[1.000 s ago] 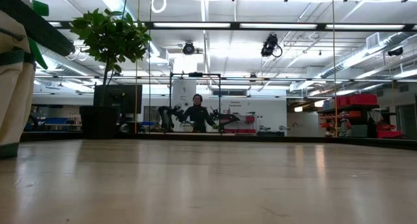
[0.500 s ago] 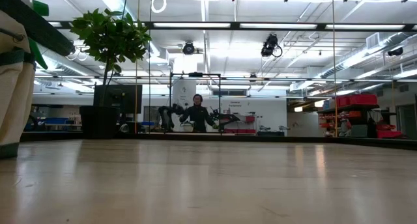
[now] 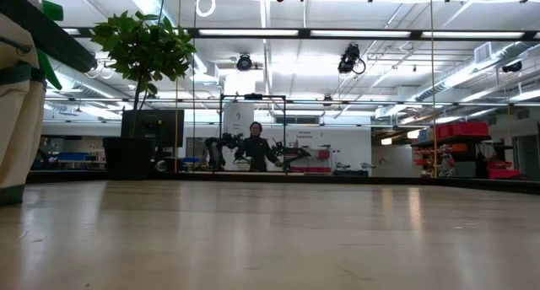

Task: Pick & Place Garden tools in Gardening bag
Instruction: Put the gloves into the gardening bag

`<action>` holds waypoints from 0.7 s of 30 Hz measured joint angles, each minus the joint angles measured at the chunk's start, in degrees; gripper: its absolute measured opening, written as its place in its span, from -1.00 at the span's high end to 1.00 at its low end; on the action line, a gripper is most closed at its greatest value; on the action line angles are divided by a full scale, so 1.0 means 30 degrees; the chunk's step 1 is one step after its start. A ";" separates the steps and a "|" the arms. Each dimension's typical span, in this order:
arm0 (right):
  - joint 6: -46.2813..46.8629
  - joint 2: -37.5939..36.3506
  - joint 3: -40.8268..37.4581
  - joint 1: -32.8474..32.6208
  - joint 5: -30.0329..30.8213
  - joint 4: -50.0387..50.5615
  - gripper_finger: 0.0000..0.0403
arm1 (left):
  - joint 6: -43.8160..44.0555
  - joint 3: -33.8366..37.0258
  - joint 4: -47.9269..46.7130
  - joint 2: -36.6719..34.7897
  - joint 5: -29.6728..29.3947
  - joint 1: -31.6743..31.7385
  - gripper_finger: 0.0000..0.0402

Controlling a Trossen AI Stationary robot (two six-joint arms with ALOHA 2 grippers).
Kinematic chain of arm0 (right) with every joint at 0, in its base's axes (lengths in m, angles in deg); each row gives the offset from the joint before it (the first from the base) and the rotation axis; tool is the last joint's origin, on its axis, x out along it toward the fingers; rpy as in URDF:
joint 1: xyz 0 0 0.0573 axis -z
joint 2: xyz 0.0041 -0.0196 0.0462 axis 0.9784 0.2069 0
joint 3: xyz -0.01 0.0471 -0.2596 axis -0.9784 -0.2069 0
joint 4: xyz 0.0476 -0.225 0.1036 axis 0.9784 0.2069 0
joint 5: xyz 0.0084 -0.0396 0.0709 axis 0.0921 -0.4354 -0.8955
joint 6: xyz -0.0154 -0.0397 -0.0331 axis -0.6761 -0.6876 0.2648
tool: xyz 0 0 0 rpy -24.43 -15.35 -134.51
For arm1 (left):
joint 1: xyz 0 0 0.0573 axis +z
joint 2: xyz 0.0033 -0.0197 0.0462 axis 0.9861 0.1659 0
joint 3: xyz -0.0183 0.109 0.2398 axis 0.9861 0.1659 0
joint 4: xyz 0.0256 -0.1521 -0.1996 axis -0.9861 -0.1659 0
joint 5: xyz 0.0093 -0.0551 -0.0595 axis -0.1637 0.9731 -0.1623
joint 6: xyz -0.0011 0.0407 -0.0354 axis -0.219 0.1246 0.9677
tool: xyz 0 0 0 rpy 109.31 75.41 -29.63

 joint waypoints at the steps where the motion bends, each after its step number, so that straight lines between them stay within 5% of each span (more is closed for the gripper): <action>1: -0.0007 0.0054 0.0000 0.0000 0.0000 0.0053 0.83 | -0.0003 0.0000 -0.0022 0.0000 -0.0006 0.0000 -0.35; 21: 0.0496 0.0787 -0.0015 -0.0015 -0.0825 -0.0104 0.83 | 0.0860 -0.0007 0.0088 0.1115 0.0664 0.0000 -0.32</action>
